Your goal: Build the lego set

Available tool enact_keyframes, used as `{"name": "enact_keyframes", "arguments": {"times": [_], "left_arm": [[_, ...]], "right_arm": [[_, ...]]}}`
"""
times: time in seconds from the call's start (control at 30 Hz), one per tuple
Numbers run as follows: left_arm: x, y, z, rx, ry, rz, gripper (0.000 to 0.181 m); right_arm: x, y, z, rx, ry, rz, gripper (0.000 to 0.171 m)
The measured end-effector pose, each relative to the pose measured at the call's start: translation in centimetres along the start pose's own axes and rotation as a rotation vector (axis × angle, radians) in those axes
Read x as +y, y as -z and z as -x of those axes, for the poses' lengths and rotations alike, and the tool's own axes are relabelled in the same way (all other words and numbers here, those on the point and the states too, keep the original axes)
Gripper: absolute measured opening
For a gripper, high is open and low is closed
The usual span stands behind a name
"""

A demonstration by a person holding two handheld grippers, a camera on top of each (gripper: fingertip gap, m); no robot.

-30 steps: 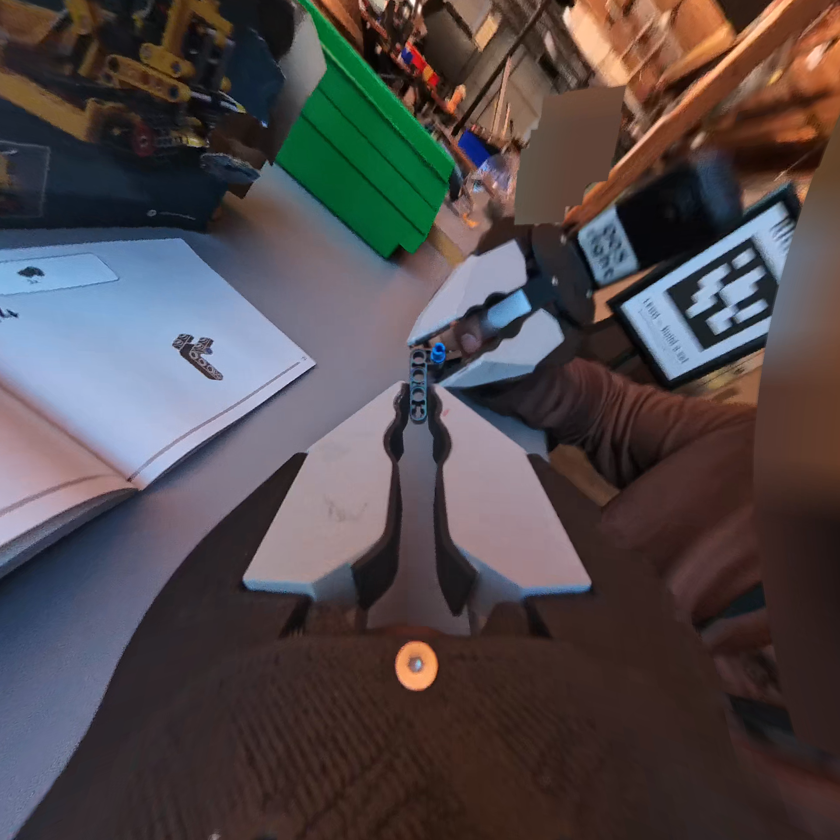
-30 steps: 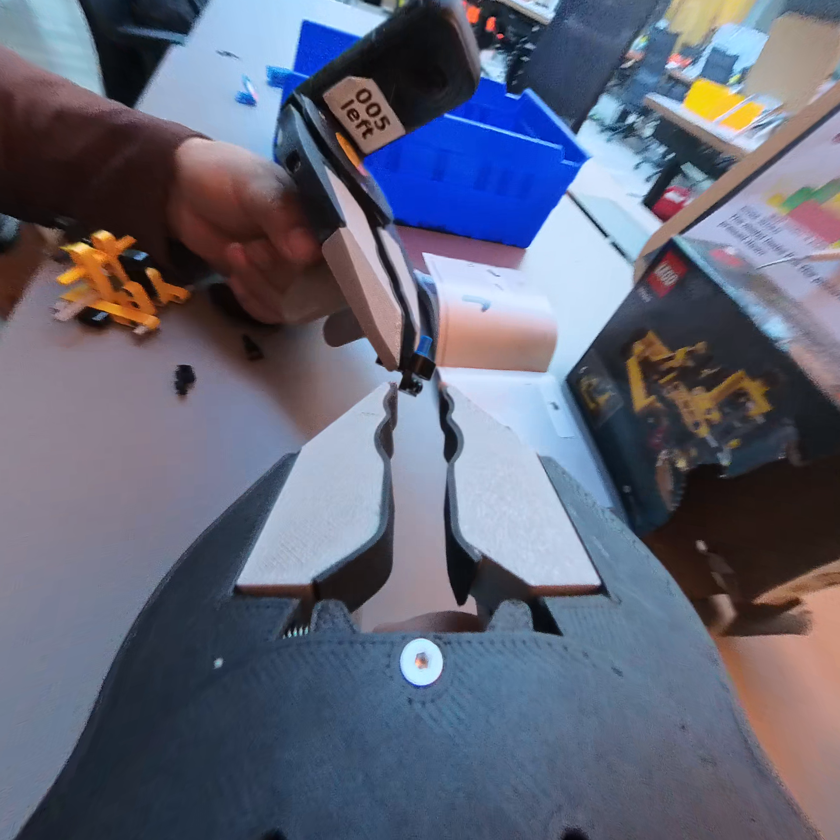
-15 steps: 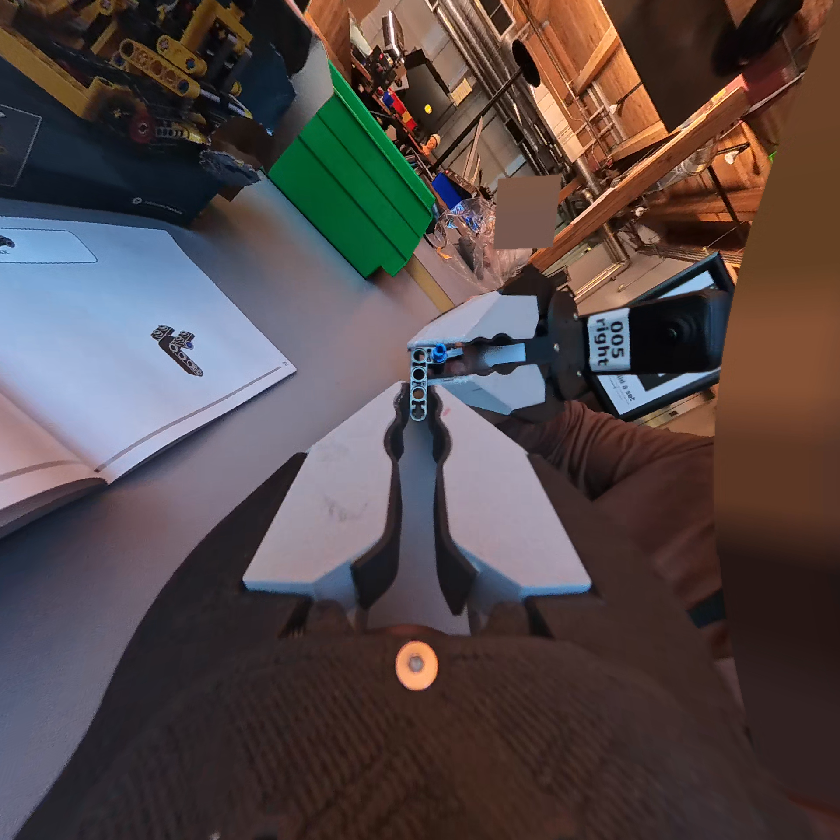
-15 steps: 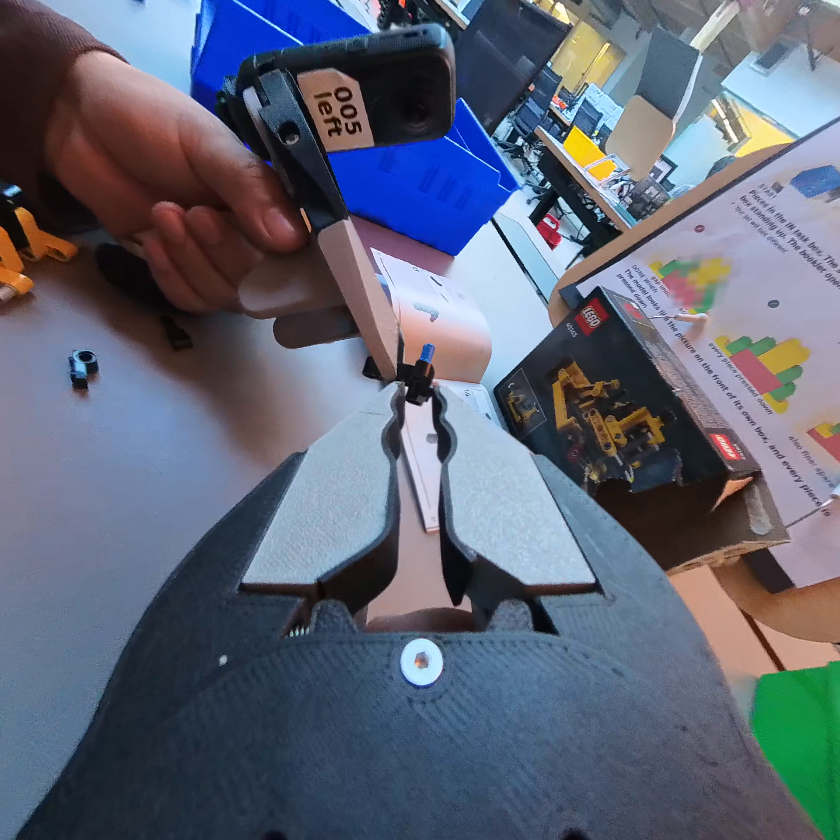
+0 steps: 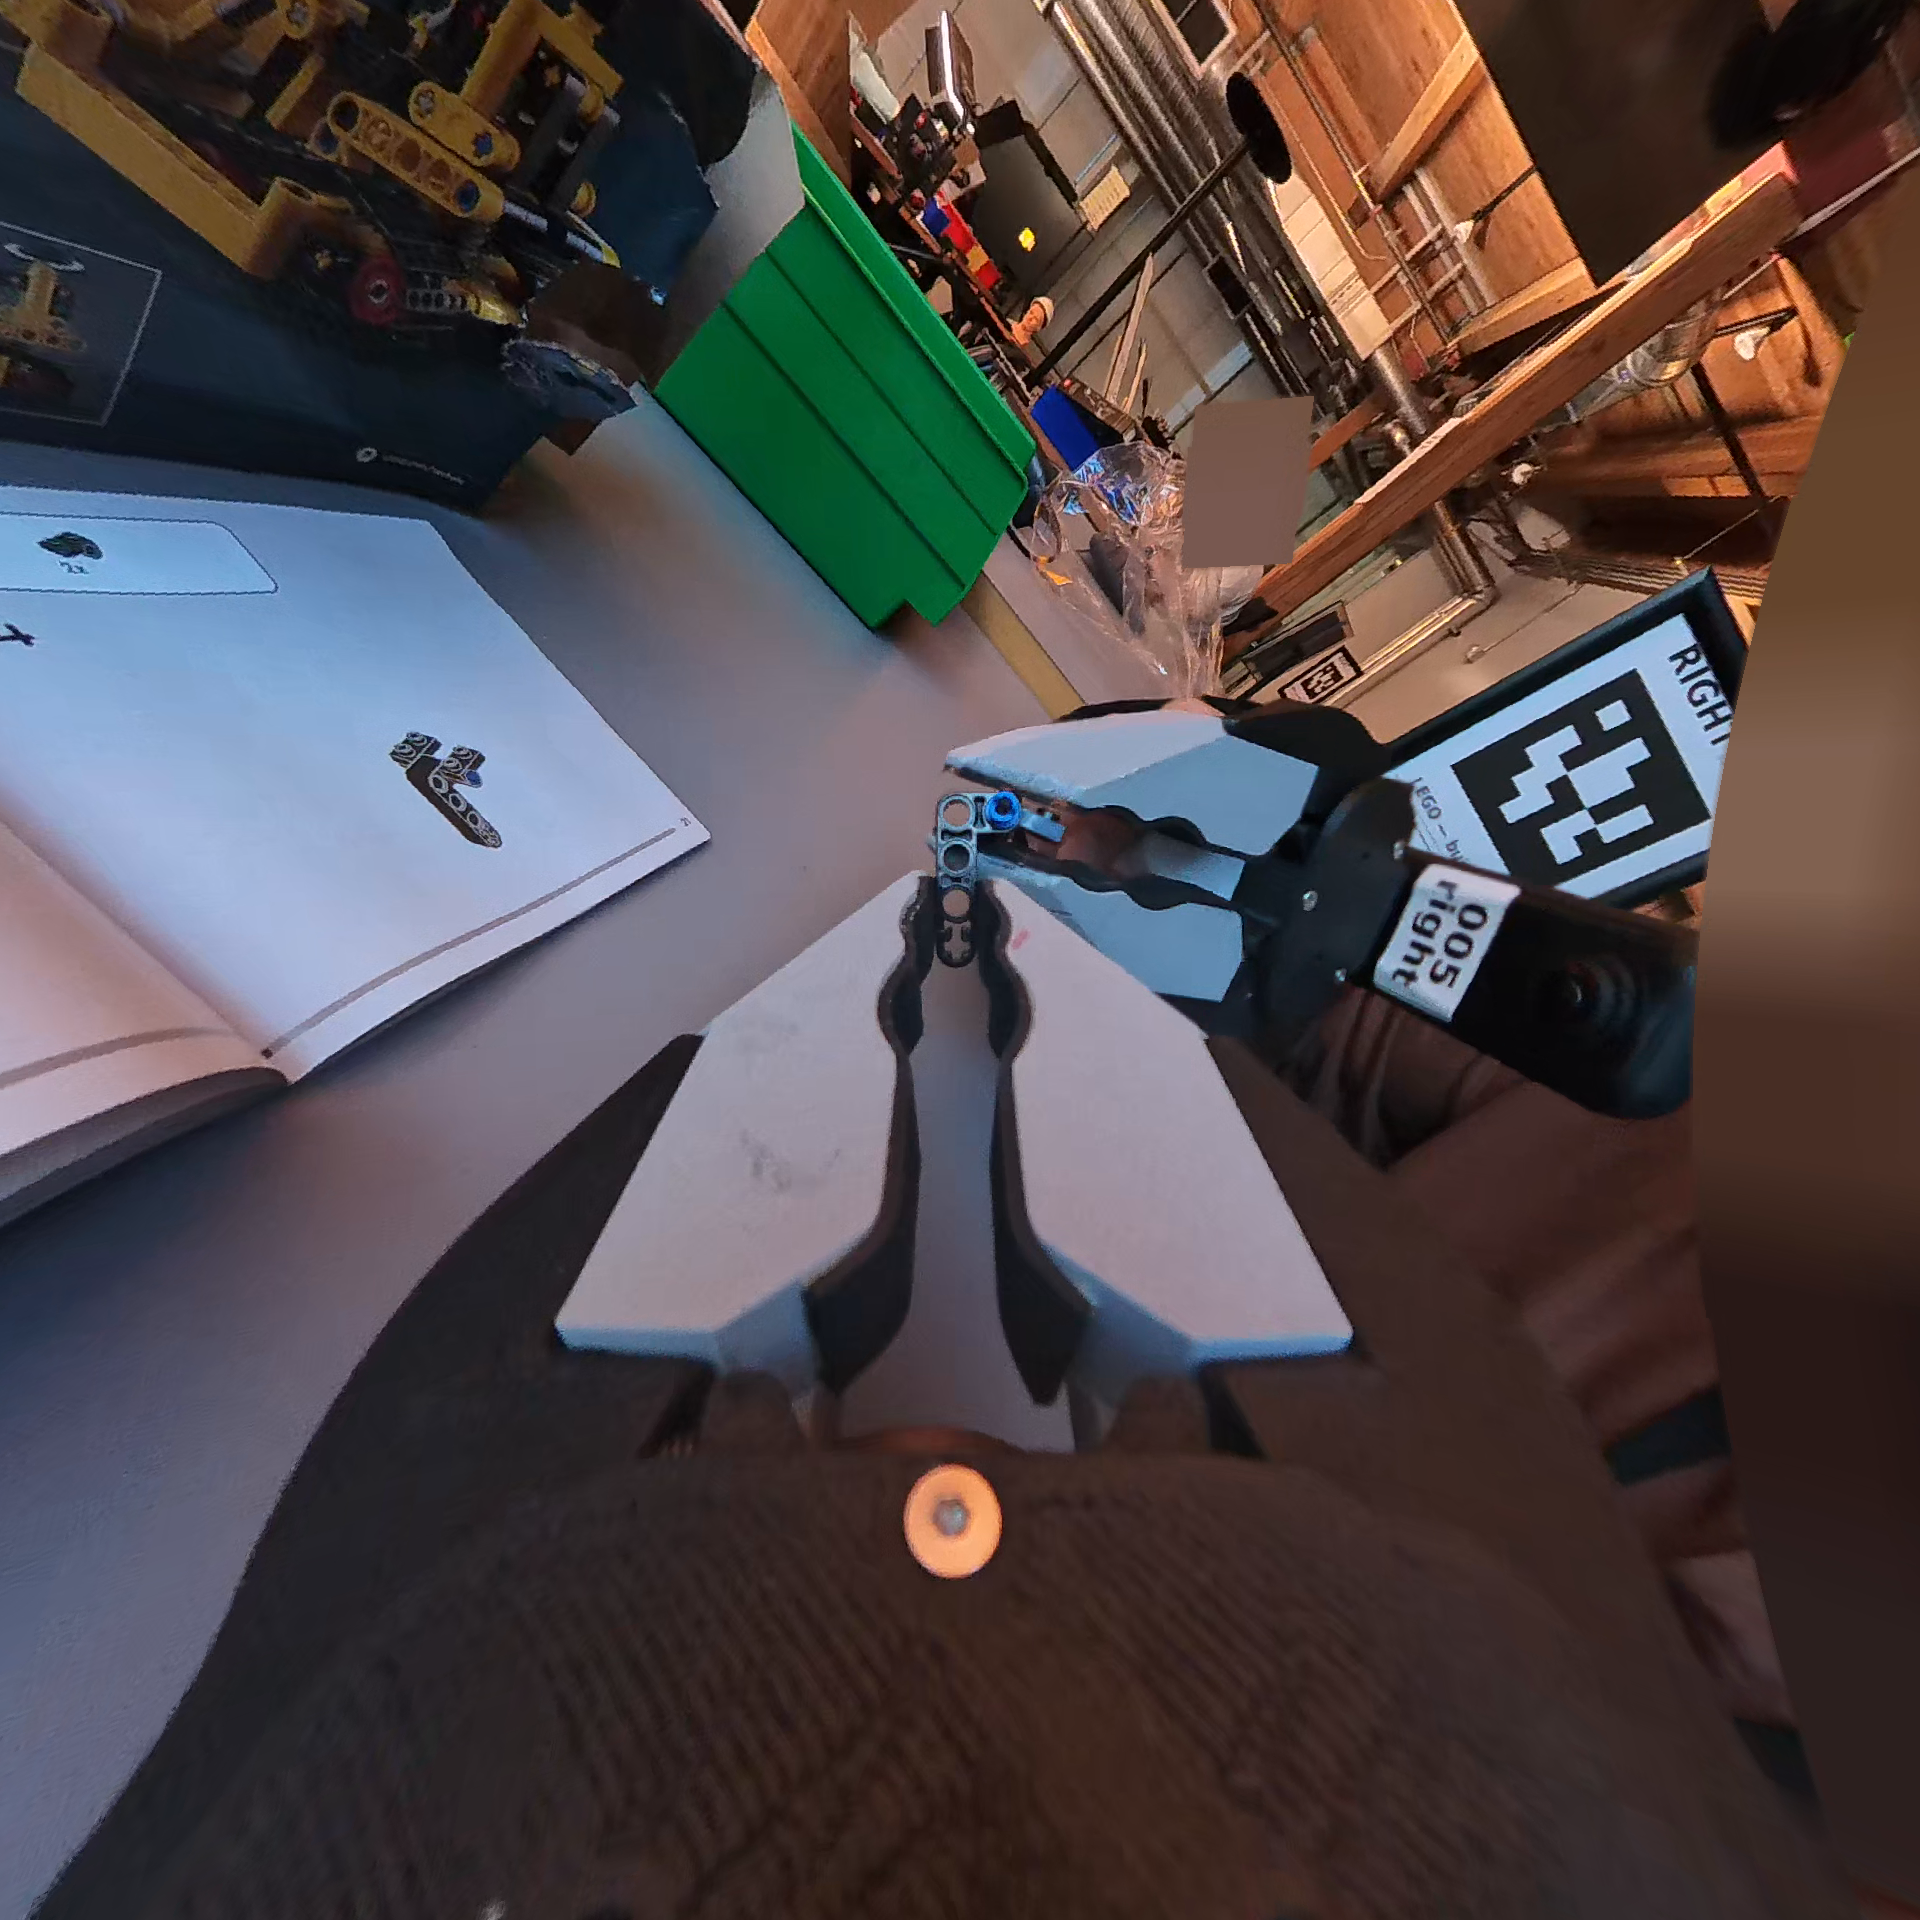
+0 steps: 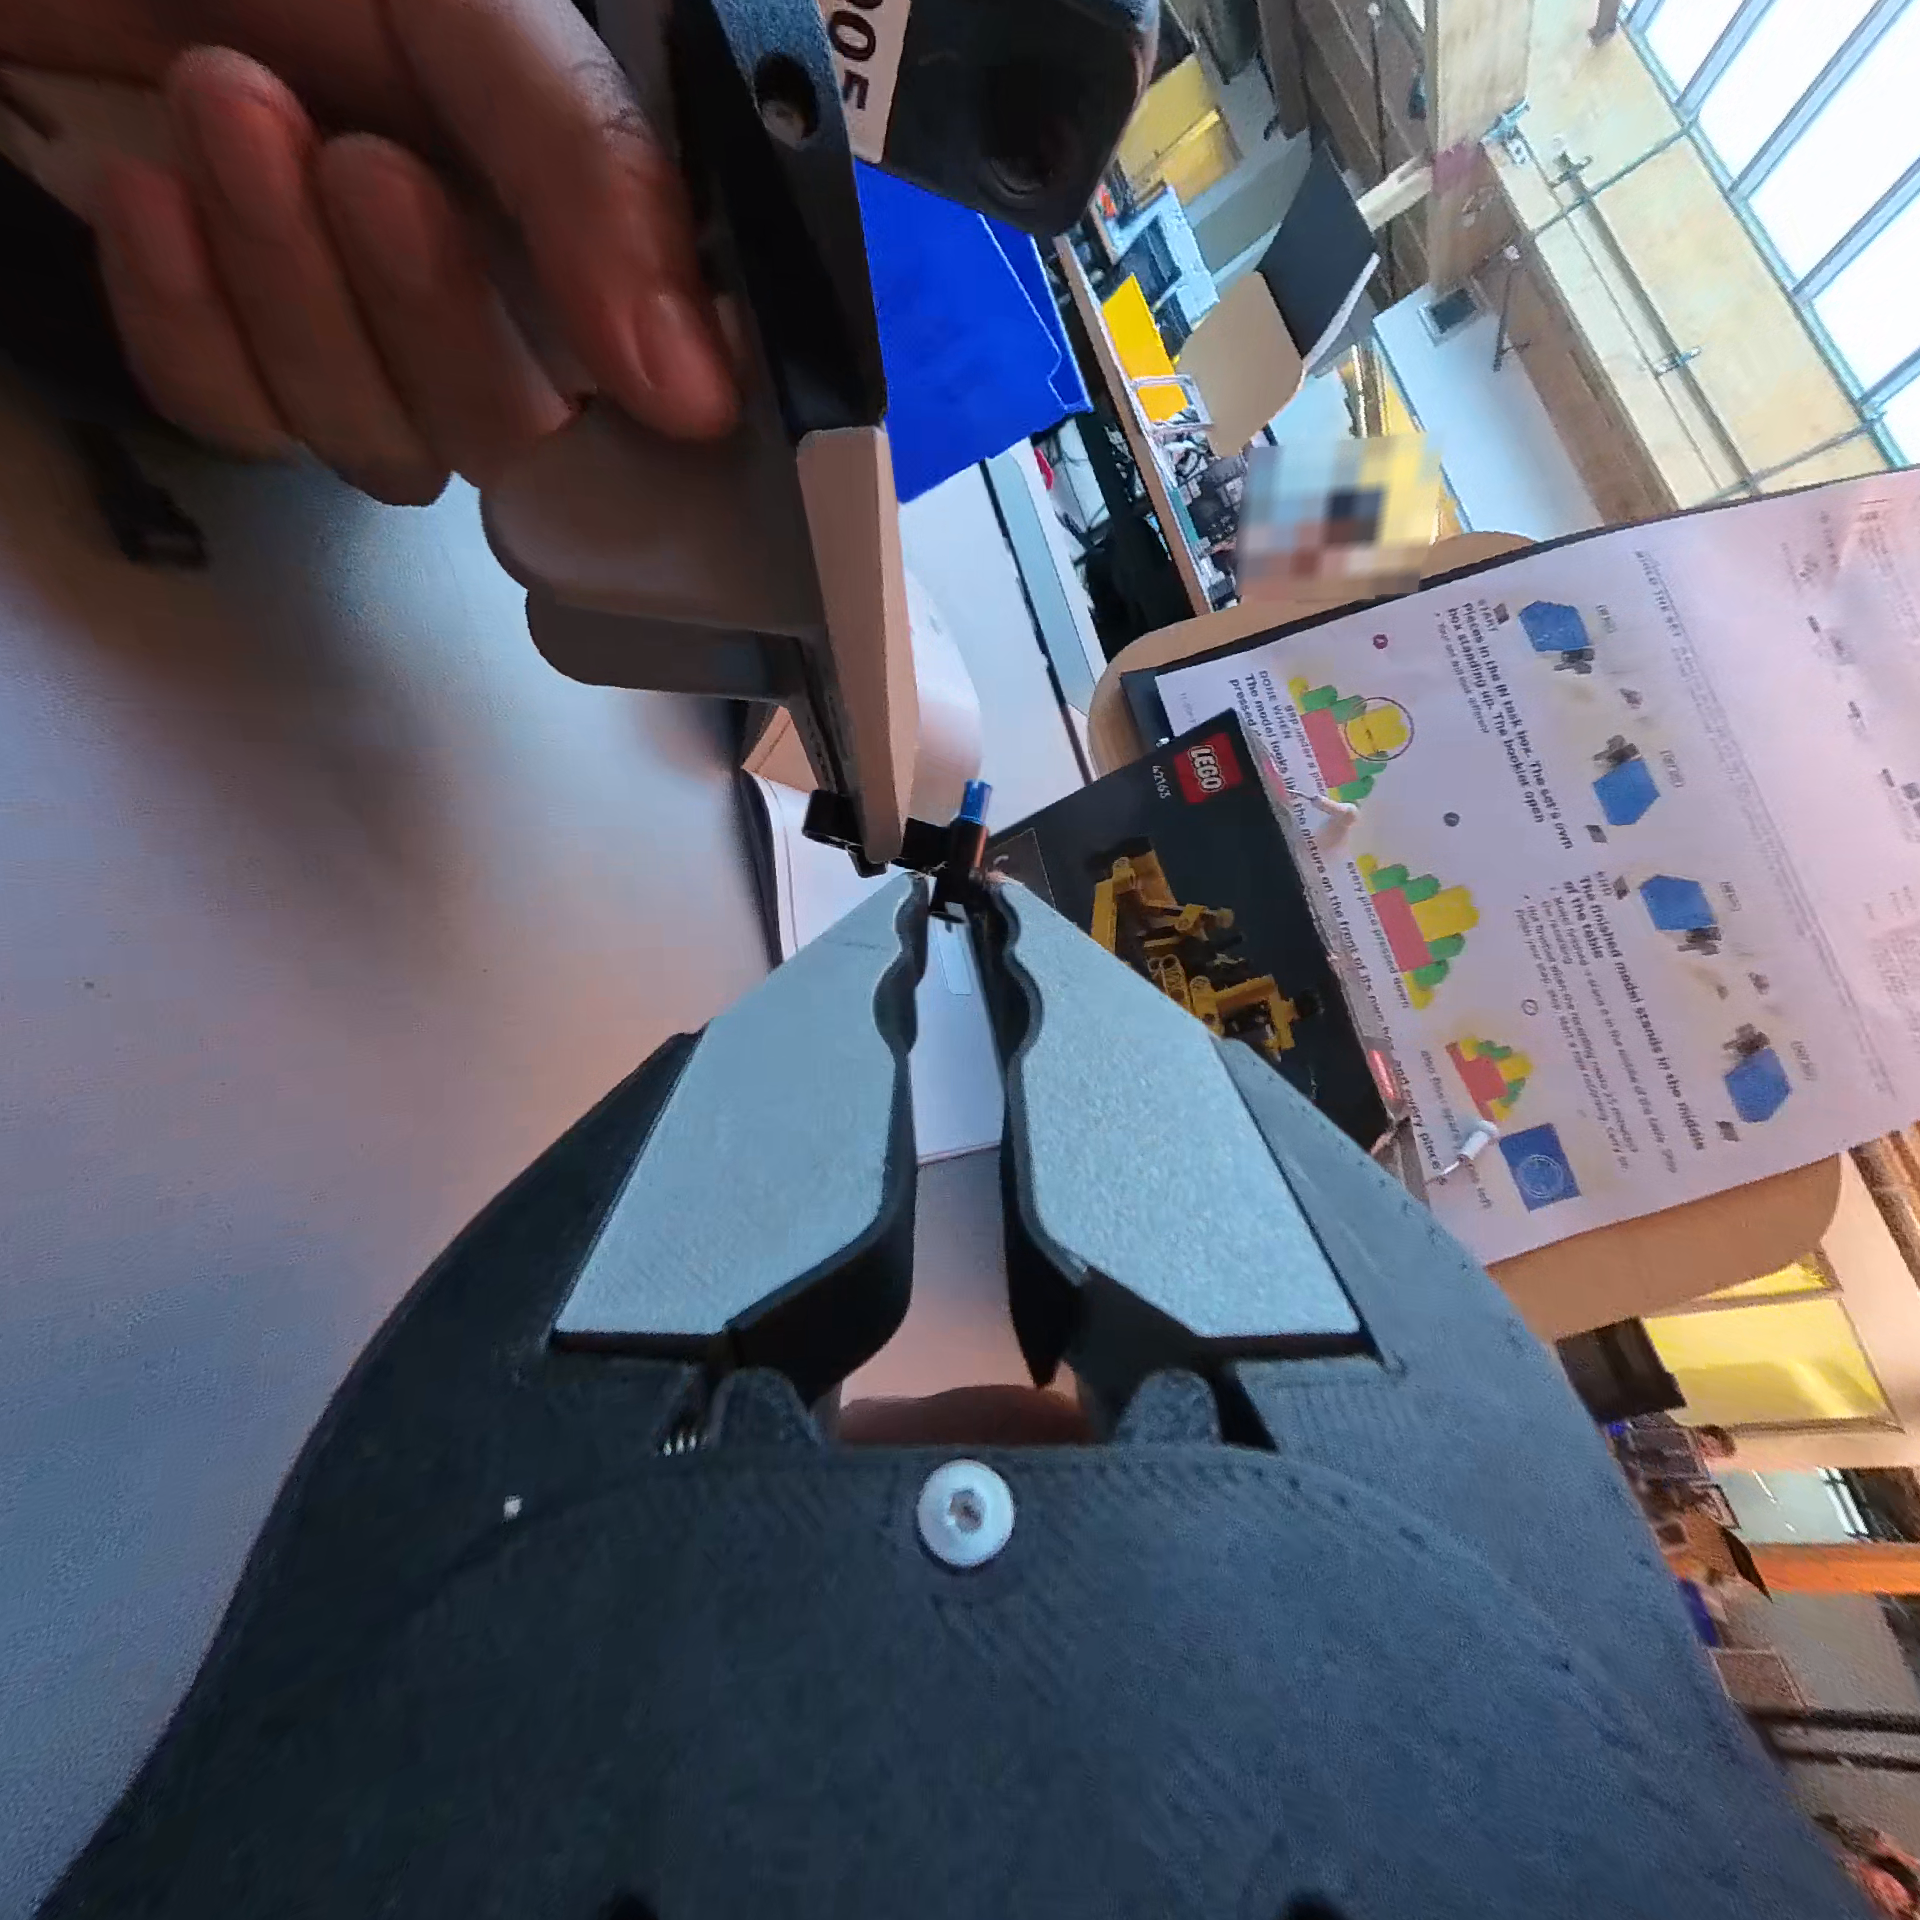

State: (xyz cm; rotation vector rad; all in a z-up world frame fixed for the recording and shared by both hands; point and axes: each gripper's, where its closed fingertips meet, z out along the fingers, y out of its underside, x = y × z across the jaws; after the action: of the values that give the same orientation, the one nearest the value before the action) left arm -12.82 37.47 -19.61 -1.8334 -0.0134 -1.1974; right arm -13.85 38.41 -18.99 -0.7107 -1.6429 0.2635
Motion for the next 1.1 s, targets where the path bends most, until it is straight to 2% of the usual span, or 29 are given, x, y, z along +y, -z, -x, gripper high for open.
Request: {"name": "enact_keyframes", "arguments": {"times": [0.13,0.23,0.37,0.43,0.57,0.63,0.67,0.73,0.83,0.93,1.1], "left_arm": [[-0.3,0.5,0.5,-0.064,-0.098,0.016,0.005],[-1.3,1.7,1.0,-0.176,-0.262,0.028,0.004],[-0.1,3.1,2.7,-0.343,-0.494,0.196,0.005],[0.9,3.3,3.2,-0.384,-0.562,0.278,0.005],[3.5,2.6,2.4,-0.303,-0.542,0.403,0.004],[4.5,2.4,2.7,-0.322,-0.584,0.457,0.004],[4.8,2.3,2.7,-0.321,-0.589,0.471,0.004],[5.0,2.2,2.6,-0.316,-0.59,0.48,0.004],[4.8,2.5,3.0,-0.337,-0.594,0.478,0.004],[4.6,2.6,3.4,-0.357,-0.593,0.47,0.004],[4.8,2.5,3.9,-0.382,-0.614,0.486,0.004]], "right_arm": [[0.3,-0.1,1.0,-0.056,0.004,0.001,0.023],[0.1,0.5,1.4,-0.126,-0.058,-0.046,0.019],[-0.2,1.3,1.3,-0.244,-0.222,-0.111,0.018],[-0.2,1.4,1.6,-0.32,-0.308,-0.127,0.022],[-1.4,1.7,3.7,-0.546,-0.506,-0.176,0.033],[-2.0,2.5,5.6,-0.724,-0.562,-0.188,0.026],[-1.7,2.5,6.2,-0.759,-0.574,-0.169,0.03],[-1.2,2.3,6.3,-0.764,-0.582,-0.138,0.033],[-1.7,3.1,6.4,-0.799,-0.564,-0.159,0.023],[-3.4,4.3,8.4,-0.869,-0.479,-0.163,0.015],[-5.2,4.2,13.7,-0.953,-0.379,-0.032,0.026]]}}
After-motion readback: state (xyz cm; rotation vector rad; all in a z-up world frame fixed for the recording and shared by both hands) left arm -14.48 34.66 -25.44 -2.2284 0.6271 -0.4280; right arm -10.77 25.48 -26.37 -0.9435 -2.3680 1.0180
